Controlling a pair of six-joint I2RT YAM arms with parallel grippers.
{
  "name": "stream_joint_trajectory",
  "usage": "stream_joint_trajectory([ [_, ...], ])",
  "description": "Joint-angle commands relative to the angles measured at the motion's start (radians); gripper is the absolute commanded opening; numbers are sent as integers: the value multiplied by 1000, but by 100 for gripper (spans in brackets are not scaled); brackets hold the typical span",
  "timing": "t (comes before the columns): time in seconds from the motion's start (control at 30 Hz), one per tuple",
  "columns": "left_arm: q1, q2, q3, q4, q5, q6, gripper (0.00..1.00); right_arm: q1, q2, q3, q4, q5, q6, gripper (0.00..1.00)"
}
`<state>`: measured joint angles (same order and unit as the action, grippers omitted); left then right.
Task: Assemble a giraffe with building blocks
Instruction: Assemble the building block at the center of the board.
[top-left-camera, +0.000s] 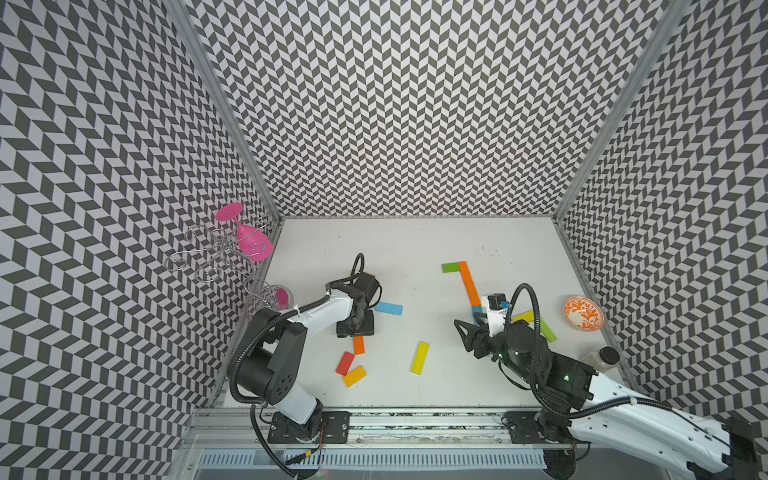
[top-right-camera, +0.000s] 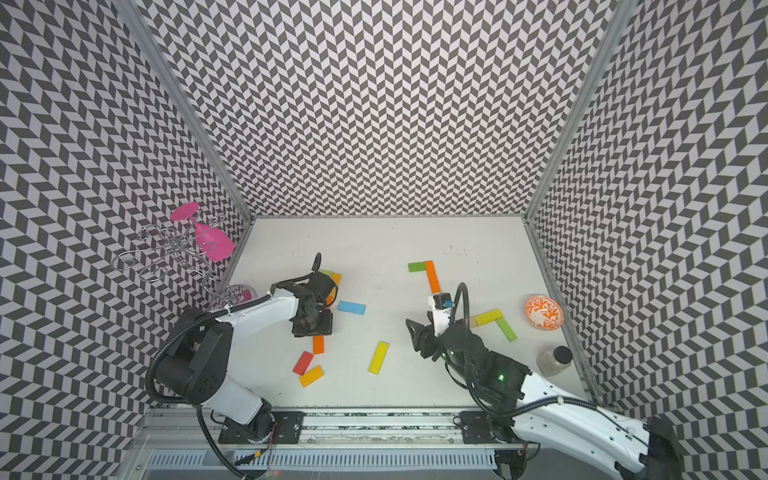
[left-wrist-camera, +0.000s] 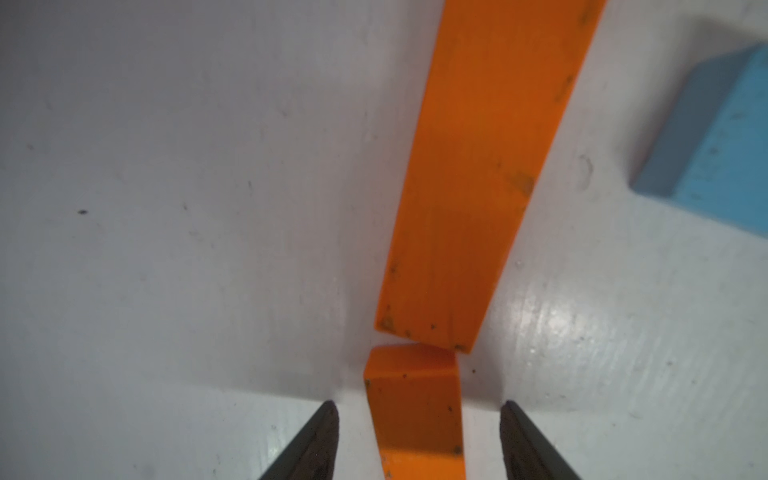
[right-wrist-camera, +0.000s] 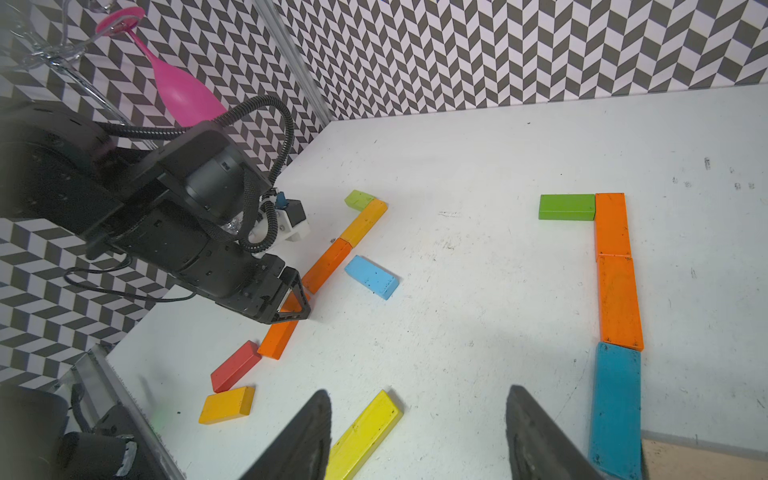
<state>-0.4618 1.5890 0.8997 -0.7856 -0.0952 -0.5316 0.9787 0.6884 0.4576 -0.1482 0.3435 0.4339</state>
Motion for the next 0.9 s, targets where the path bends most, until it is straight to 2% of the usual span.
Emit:
stream_joint_trajectory([
  [0.0,6,2,-18,13,33,5,55,-2,-1,32,42,5,-7,65],
  [0.13,8,-26,-34,7,36,2,45,-2,7,32,45,2,-7,65],
  [0.43,31,-58,-31,-4,37,4,35,-3,13,34,45,0,-3,65],
  [0.87,34,-31,-31,-13,48,10,29,-3,9,35,39,-4,5,65],
])
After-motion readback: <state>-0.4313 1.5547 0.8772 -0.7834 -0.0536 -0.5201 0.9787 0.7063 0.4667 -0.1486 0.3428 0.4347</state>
